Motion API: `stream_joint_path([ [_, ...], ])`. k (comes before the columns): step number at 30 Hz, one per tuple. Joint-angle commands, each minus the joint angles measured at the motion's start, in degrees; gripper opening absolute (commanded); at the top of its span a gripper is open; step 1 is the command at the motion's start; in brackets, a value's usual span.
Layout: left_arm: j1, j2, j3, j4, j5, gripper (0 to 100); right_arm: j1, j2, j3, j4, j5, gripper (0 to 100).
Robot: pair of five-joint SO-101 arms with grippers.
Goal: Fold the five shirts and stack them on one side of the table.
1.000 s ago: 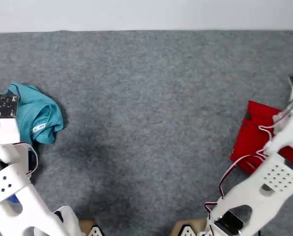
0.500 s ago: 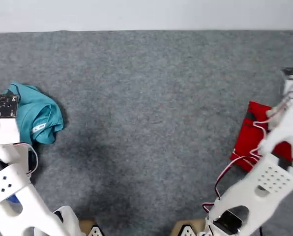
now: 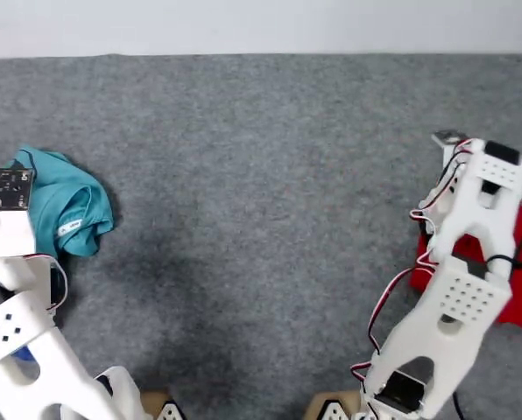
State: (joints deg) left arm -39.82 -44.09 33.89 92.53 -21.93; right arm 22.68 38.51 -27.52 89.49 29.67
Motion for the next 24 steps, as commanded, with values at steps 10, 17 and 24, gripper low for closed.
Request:
stream_joint_path([
  [10,0.4,-1.1,-5.1,0.1,-0.4,1,6.9,-20.6,-1.1,5.8,-0.5,0.9],
  [17,0.4,-0.7,-9.4,0.5,-0.4,1,1.3,-25.8,1.3,13.5,-0.9,0.9],
  [24,-0.1,-0.5,-5.8,-2.9,-5.5,8,-7.5,-35.1,14.2,13.5,-5.3,0.9],
])
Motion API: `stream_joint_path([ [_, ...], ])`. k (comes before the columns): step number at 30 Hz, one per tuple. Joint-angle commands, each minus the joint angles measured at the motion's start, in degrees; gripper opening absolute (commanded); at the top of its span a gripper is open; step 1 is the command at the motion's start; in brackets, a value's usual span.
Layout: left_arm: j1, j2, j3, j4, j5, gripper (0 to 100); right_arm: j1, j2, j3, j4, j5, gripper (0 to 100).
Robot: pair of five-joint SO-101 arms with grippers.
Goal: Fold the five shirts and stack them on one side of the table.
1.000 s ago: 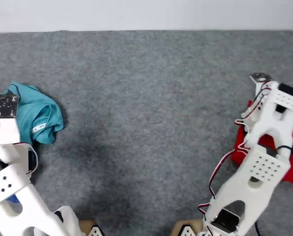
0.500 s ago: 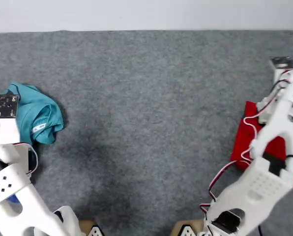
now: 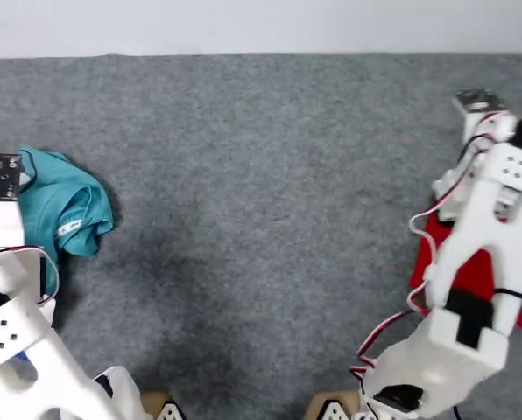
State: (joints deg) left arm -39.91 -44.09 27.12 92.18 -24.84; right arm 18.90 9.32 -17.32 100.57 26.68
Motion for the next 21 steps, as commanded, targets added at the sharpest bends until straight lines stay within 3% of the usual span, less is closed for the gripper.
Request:
stream_joint_path([
  [1,-0.9,-0.5,1.7,-3.8,-3.4,9,-5.1,-7.2,6.3,2.4,-2.7,0.9],
  [12,-12.5,15.3,-2.9,-8.9,-19.9,20,-7.8,-13.1,24.3,2.3,-5.9,0.9],
  [21,-13.4,32.5,-12.0,-9.8,-27.8,26,-7.8,-13.0,27.6,2.3,-6.0,0.9],
])
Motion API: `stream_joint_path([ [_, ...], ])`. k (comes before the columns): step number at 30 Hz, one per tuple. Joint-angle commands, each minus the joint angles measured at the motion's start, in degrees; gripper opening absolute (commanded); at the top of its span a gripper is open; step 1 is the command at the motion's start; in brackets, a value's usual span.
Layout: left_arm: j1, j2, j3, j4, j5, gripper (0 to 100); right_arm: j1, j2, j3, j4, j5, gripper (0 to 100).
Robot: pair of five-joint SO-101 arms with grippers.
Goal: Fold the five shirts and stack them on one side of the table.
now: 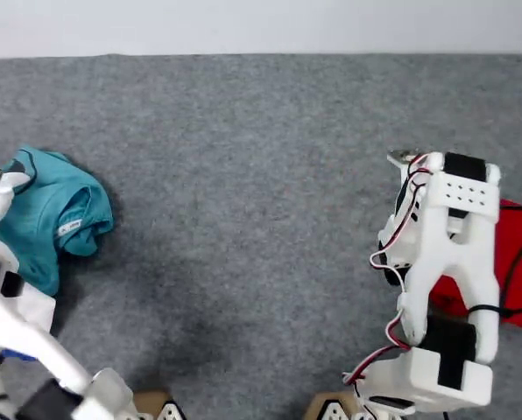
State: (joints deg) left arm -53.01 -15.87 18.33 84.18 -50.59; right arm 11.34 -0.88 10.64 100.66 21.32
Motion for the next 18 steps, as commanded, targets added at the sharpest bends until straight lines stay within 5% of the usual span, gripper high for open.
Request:
stream_joint_path([
  [1,-0.3,6.4,-3.5,-3.3,-2.2,26,-0.2,-2.9,-0.4,2.2,-0.6,0.9],
  [5,-0.6,11.1,-3.6,-10.3,-1.4,23,-0.4,-2.7,-0.4,2.3,-2.5,0.9],
  [11,1.2,3.9,-5.6,-11.1,-0.7,0,-0.6,-2.9,-0.4,2.3,-6.7,0.9],
  [18,4.1,-12.0,-6.0,-11.6,0.8,0,-0.6,-3.0,-0.4,2.3,-6.7,0.9],
])
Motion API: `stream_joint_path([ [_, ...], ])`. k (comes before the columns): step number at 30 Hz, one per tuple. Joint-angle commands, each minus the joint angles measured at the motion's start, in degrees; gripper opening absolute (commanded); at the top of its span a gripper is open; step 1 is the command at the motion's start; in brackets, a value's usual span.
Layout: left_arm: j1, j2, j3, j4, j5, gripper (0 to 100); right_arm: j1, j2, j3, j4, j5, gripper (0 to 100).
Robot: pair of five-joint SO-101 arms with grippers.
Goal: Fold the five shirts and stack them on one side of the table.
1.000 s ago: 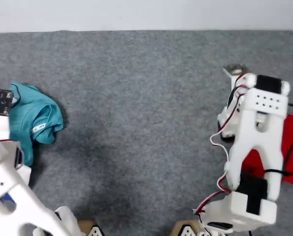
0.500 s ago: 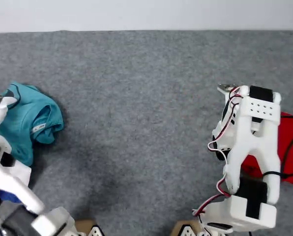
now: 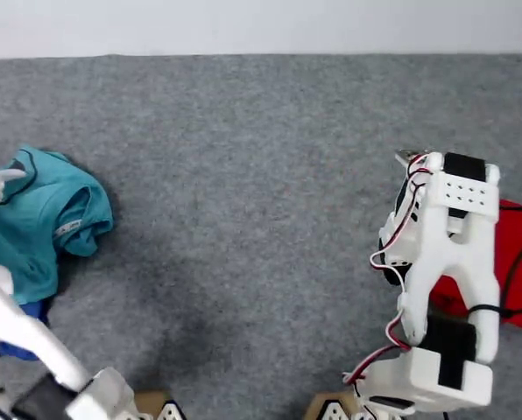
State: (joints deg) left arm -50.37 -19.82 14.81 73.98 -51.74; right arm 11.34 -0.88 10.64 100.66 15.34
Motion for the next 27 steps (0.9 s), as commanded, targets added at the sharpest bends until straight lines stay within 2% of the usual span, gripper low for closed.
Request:
stream_joint_path([
  [1,2.2,-10.4,-2.5,-2.3,3.9,0,-0.6,-3.0,-0.4,2.3,-0.7,0.9],
  [8,7.7,-20.1,-2.5,-15.3,25.0,0,-0.6,-3.0,-0.5,2.4,-0.7,0.9],
  [12,16.0,-22.9,-2.8,-20.1,36.0,0,-0.5,-4.4,-0.4,2.4,-0.7,0.9],
  [16,27.5,-23.9,-7.4,-21.9,44.8,0,-0.5,-7.4,-0.4,2.4,-0.4,0.9],
  [19,38.7,-23.9,-11.2,-21.9,48.6,0,-0.2,-8.4,-0.3,2.4,-0.4,0.9],
  [23,55.6,-23.9,-12.8,-21.9,48.8,0,-0.5,-8.9,2.1,2.4,-0.4,0.9],
  [27,67.1,-23.8,-12.1,-20.6,48.6,0,-0.2,-9.0,4.8,2.3,-0.4,0.9],
])
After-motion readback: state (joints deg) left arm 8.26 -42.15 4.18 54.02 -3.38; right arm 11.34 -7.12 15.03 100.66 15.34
